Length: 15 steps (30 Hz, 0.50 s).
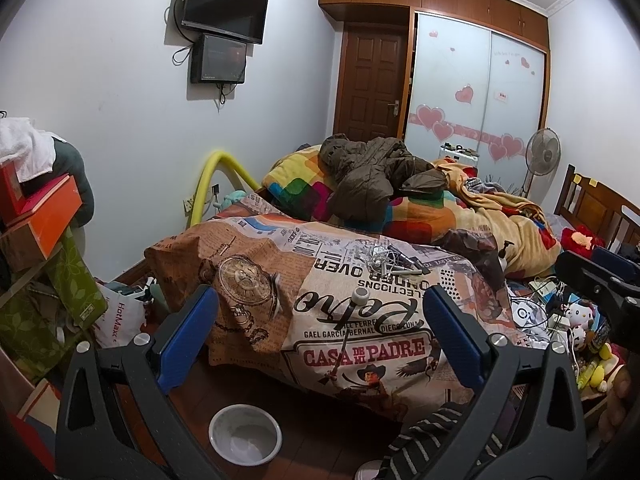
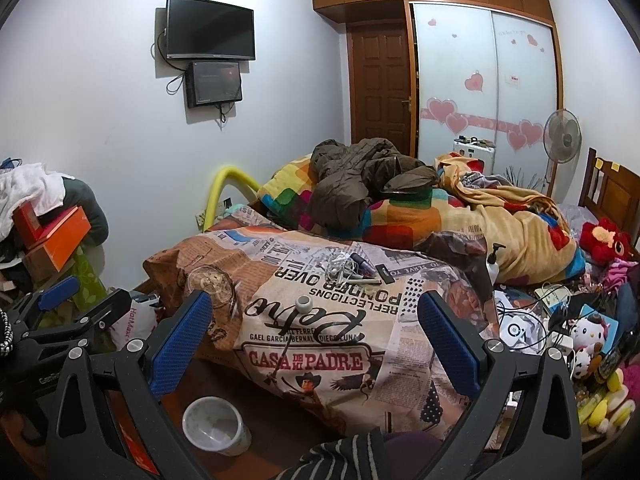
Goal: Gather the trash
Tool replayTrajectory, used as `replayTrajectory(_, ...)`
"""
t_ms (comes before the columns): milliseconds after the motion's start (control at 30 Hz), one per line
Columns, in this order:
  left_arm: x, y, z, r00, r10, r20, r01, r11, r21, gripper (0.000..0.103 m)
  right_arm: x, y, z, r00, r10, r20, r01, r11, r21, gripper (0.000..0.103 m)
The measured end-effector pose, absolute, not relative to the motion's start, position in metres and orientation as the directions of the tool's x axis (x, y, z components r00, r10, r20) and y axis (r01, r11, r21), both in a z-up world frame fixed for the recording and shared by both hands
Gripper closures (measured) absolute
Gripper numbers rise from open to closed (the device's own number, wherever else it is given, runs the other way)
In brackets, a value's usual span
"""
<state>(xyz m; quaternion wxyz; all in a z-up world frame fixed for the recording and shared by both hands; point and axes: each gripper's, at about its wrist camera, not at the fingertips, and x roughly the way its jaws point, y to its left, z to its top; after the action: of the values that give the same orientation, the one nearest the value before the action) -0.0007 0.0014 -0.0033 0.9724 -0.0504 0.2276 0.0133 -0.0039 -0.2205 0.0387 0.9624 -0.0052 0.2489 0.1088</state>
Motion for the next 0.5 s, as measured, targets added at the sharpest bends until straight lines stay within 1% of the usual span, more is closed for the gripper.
replayTrajectory(267, 0.009, -0.006, -0.01, 0.898, 0.001, -0.441, -0.043, 0.996, -0.083, 0.0, 0.01, -0.231, 0.03, 0.851, 0.191, -0.488, -0.188, 0.981, 0.056, 0.001)
replayTrajectory(500, 0.04, -0.021, 0.003, 0.912, 0.005, -0.411, -0.027, 0.998, -0.048, 0.0, 0.036, -0.25, 0.029, 0.85, 0.173, -0.497, -0.158, 0.985, 0.074, 0.001)
